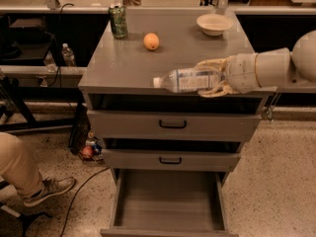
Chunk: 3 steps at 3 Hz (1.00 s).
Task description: Pick blue plastic bottle from bottom drawer and place on counter
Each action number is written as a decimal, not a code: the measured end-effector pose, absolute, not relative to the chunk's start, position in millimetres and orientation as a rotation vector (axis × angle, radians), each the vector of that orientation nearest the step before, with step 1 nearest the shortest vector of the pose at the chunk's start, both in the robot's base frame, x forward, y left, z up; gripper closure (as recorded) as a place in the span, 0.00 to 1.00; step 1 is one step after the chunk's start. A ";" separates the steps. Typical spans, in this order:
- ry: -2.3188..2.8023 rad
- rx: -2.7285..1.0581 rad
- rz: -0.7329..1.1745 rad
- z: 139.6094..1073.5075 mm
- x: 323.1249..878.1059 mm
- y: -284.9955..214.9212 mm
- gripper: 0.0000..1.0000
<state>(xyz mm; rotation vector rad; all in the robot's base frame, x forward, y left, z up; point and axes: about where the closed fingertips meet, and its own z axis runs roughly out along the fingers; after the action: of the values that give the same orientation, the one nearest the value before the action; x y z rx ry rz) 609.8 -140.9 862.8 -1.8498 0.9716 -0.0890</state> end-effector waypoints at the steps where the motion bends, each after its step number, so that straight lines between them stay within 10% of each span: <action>1: 0.986 -1.906 -0.079 885.4 627.1 -133.3 1.00; 3: 1.081 -1.903 -0.061 908.2 659.8 -122.1 1.00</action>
Offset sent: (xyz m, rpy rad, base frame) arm 0.0599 0.0168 0.0656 -0.1111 0.0982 -0.0124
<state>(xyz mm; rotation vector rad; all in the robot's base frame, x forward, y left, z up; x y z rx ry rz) 659.8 -122.1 908.2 -1.9033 1.0814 -0.0607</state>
